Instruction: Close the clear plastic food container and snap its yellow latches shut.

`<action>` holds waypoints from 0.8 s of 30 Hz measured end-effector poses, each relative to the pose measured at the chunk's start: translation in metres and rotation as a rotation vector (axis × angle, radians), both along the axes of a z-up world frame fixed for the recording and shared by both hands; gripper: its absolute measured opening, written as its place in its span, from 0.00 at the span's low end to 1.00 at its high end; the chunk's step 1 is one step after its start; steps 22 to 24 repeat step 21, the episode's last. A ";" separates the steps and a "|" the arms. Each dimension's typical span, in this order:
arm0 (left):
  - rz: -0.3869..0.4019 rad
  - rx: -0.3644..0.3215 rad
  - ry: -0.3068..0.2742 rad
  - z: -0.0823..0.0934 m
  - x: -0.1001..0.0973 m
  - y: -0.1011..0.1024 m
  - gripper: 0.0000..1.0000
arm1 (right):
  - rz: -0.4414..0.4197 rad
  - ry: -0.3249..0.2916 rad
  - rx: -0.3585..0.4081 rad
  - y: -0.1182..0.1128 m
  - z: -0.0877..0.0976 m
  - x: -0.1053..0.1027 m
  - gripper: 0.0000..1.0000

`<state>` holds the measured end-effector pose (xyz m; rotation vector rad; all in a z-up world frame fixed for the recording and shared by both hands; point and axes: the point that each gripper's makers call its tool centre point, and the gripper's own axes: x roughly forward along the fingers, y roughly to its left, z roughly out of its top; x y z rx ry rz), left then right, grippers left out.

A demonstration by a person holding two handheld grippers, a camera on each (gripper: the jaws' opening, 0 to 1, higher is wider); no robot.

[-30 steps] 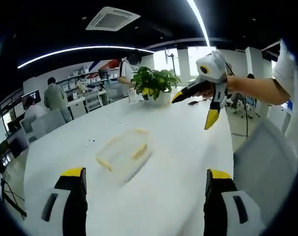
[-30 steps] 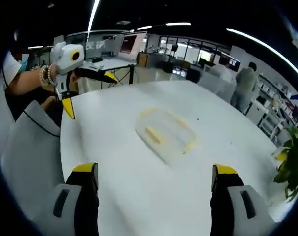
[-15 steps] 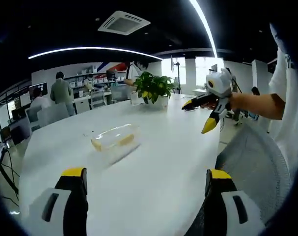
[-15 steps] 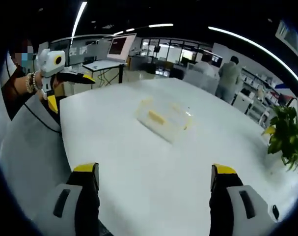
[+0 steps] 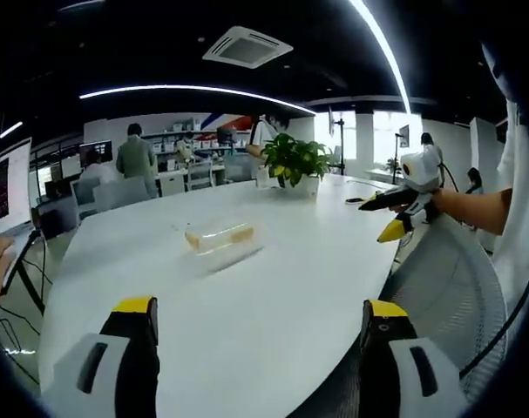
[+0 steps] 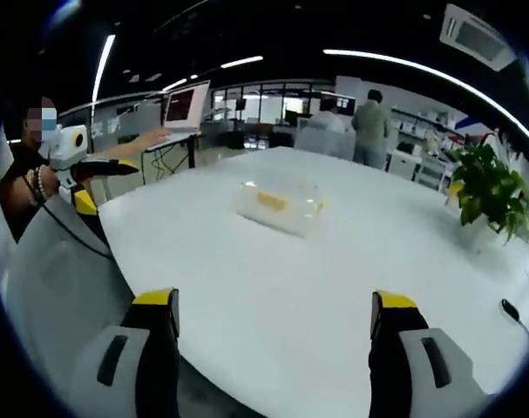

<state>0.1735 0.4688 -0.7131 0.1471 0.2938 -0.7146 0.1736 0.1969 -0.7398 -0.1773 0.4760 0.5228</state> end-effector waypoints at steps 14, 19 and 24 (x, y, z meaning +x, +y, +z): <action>0.025 -0.026 0.017 -0.012 -0.004 0.002 0.92 | -0.052 0.023 -0.033 -0.013 -0.009 -0.001 0.86; 0.039 -0.037 0.045 -0.018 -0.003 0.003 0.97 | -0.048 0.028 -0.041 -0.013 -0.012 -0.002 0.85; 0.028 -0.015 0.052 -0.021 -0.004 0.002 0.98 | -0.051 0.028 -0.028 -0.013 -0.012 -0.001 0.85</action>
